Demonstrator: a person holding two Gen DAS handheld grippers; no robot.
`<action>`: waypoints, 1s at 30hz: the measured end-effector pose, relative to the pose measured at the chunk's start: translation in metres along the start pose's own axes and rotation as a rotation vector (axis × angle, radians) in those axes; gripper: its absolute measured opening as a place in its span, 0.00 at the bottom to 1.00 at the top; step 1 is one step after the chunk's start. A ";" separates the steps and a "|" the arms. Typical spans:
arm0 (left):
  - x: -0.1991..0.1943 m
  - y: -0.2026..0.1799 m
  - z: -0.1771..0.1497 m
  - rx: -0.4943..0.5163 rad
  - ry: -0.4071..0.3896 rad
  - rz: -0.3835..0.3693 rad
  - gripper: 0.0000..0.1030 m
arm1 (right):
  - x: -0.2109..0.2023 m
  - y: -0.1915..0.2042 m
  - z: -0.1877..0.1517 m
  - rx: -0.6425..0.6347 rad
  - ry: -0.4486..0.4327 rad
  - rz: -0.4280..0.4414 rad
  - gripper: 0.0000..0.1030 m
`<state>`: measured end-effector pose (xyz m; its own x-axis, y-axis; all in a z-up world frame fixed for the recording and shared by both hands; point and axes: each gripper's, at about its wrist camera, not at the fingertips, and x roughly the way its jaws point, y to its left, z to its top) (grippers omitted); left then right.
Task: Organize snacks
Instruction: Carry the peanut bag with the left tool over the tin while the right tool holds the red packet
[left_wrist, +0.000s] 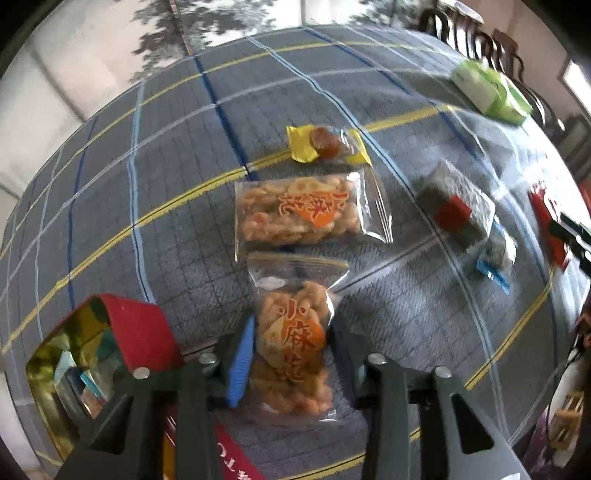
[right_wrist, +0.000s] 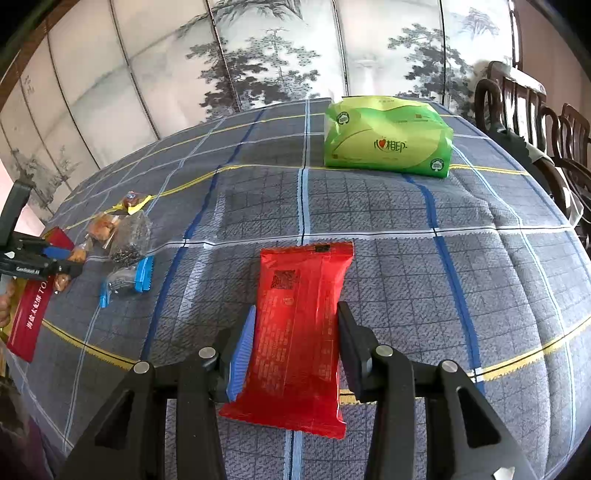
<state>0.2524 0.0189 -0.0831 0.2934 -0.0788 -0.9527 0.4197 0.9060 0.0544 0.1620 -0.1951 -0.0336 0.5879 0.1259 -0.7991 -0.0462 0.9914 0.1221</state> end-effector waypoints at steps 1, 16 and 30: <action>-0.001 -0.002 -0.001 -0.005 -0.008 0.019 0.38 | 0.001 0.001 0.000 -0.002 0.000 -0.004 0.39; -0.097 -0.073 -0.079 -0.193 -0.149 -0.074 0.38 | 0.005 0.009 0.002 -0.013 0.001 -0.022 0.39; -0.143 -0.034 -0.131 -0.302 -0.236 0.050 0.38 | 0.007 0.020 0.001 -0.039 0.004 -0.052 0.40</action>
<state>0.0835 0.0534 0.0126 0.5116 -0.0935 -0.8541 0.1381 0.9901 -0.0257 0.1660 -0.1744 -0.0367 0.5872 0.0738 -0.8061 -0.0472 0.9973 0.0570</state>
